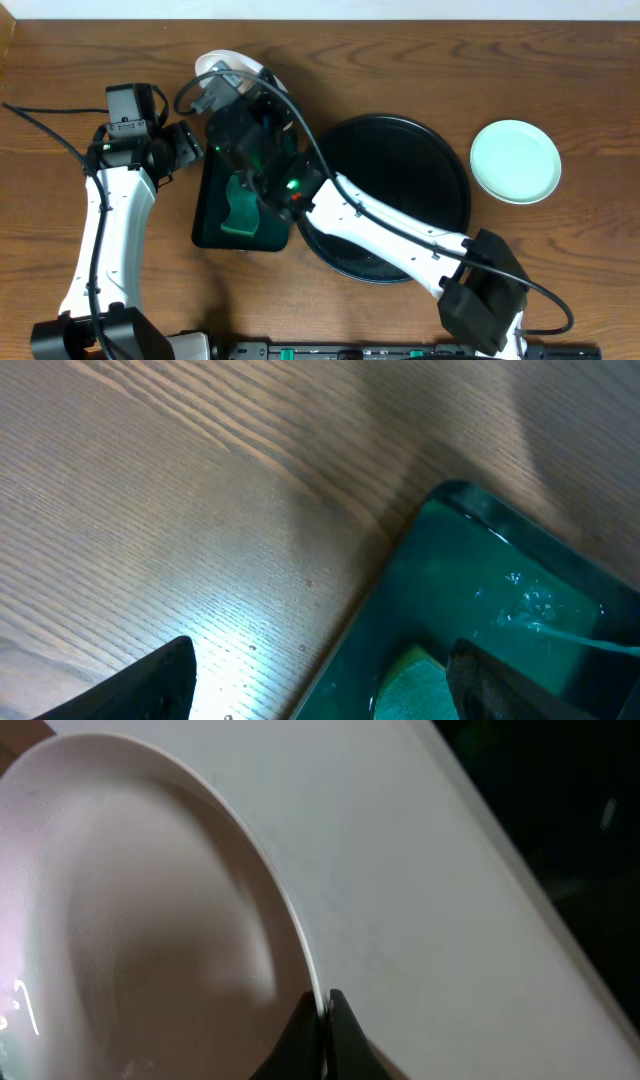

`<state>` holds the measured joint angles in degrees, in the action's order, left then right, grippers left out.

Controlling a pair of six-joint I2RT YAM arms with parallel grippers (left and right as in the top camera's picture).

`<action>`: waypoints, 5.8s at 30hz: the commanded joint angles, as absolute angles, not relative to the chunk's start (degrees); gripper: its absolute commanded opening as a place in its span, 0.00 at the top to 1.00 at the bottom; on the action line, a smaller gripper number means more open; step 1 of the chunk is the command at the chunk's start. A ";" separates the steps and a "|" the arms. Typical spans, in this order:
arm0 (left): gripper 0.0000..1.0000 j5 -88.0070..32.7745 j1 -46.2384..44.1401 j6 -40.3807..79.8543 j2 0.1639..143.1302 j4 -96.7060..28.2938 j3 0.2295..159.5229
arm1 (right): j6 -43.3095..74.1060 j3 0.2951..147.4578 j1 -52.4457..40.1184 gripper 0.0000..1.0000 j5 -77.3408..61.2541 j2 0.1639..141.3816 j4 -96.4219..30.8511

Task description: Clean dirty plates on tray and stack at the side

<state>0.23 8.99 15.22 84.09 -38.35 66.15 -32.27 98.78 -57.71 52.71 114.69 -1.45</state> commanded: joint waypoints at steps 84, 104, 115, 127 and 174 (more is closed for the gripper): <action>0.20 0.71 9.26 15.75 83.79 -38.37 66.94 | -19.90 100.03 -54.89 0.99 45.36 125.64 -11.27; 0.20 0.71 9.26 15.75 83.79 -38.37 66.94 | 3.64 100.03 -53.32 0.99 42.17 125.58 -19.49; 0.20 0.71 9.26 15.75 83.79 -38.37 66.94 | 11.64 100.03 -48.38 0.99 32.34 122.30 -21.30; 0.20 0.71 9.26 15.75 83.79 -38.37 66.94 | 26.50 100.03 -41.45 0.99 12.86 117.62 -29.63; 0.20 0.71 9.26 15.75 83.79 -38.37 66.94 | 39.59 100.03 -32.91 0.99 -29.21 117.64 -47.31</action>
<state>0.21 8.99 15.22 84.09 -38.37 66.15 39.07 99.46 -34.33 -27.42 118.85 -47.81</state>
